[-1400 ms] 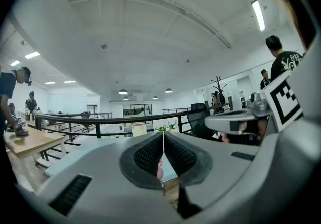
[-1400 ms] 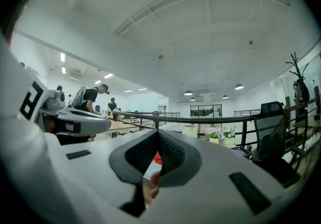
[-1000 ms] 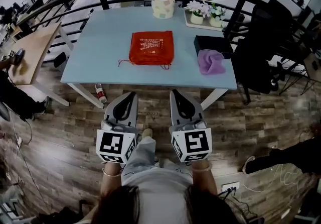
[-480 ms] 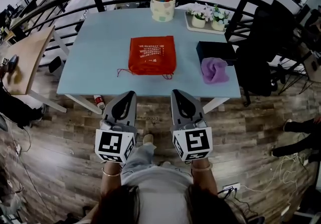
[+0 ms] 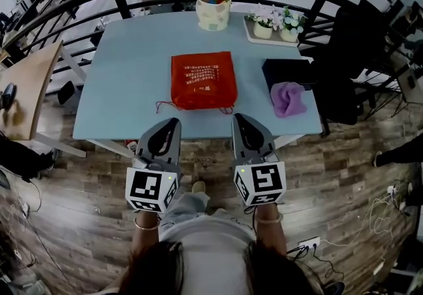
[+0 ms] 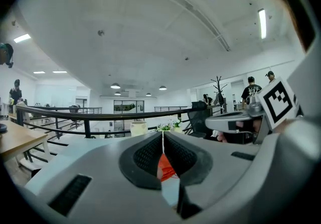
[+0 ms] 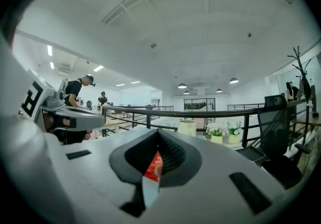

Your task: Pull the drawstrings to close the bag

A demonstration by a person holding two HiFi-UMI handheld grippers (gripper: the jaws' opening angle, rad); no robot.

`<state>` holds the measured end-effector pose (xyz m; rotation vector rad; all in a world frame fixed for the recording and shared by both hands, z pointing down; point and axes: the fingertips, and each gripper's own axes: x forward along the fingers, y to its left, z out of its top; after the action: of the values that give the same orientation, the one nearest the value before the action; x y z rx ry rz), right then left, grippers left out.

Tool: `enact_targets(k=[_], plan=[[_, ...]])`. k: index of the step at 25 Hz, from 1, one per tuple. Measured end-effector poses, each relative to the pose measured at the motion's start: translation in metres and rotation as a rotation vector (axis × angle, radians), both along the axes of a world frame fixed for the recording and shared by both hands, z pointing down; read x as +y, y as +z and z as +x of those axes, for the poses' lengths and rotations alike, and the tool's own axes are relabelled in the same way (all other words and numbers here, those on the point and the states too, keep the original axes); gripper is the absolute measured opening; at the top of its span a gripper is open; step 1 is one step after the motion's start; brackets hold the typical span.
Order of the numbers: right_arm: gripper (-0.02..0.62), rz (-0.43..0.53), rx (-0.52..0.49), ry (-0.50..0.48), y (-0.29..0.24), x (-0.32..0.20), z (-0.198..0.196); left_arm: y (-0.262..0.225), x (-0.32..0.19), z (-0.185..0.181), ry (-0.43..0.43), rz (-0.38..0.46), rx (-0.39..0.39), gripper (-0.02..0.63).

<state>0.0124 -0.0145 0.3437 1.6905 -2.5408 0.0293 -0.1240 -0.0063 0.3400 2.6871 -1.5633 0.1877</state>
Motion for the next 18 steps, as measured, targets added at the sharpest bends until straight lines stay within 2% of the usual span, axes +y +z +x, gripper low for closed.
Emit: enact_targets(k=[9,18], plan=[[0.026,0.0,0.044,0.07,0.001,-0.036,-0.018,0.014,-0.04,-0.025,0.057,-0.021,-0.041,0.02],[0.026,-0.07,0.051,0.096,0.024,-0.045,-0.012,0.047,-0.063,-0.033,0.089,-0.092,-0.059,0.021]])
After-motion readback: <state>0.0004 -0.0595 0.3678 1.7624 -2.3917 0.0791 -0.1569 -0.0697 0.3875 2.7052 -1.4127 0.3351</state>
